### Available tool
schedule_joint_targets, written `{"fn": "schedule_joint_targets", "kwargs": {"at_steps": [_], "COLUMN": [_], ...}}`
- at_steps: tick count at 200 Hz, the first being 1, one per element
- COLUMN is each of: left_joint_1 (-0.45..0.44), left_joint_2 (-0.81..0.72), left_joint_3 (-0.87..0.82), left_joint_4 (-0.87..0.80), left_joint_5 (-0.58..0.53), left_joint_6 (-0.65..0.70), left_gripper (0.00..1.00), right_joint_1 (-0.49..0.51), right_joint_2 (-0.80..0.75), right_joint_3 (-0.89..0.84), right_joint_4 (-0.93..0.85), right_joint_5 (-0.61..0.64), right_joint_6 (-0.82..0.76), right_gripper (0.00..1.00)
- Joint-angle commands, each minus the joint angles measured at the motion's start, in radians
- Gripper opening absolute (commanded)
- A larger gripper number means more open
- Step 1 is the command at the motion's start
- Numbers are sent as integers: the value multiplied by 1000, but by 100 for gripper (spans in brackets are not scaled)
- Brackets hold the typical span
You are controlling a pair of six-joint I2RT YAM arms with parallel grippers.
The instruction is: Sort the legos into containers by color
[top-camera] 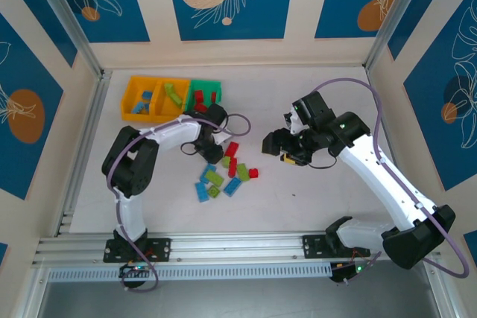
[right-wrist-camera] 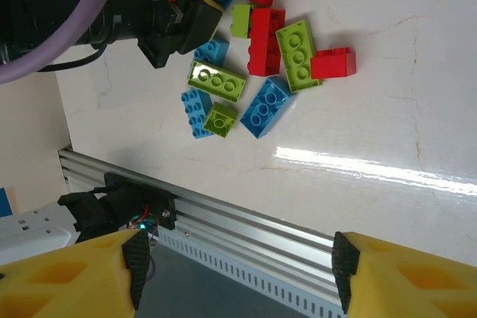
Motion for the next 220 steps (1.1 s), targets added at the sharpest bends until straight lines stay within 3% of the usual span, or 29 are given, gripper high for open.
{"fn": "schedule_joint_targets", "kwargs": {"at_steps": [1, 35, 70, 105, 140, 175, 220], "left_joint_1": [39, 135, 341, 554, 736, 772, 770], "left_joint_2": [-100, -294, -412, -252, 18, 222, 164], "left_joint_3": [4, -11, 35, 256, 524, 766, 779], "left_joint_4": [-10, 54, 95, -33, -179, -272, -230], "left_joint_5": [38, 84, 17, -3, 92, 139, 184], "left_joint_6": [-55, -188, -335, -424, -572, -589, -579], "left_gripper": [30, 24, 23, 22, 25, 37, 47], "right_joint_1": [-9, -11, -18, -31, -44, -50, -51], "right_joint_2": [-1, 18, 27, 43, 49, 47, 49], "right_joint_3": [11, 12, -1, 23, 50, 67, 55], "right_joint_4": [-1, 11, 28, 21, -9, -33, -18], "right_joint_5": [-7, -20, -30, -37, -29, -32, -23], "right_joint_6": [11, 6, 5, -7, -21, -12, 4], "right_gripper": [68, 68, 68, 68, 68, 68, 68]}}
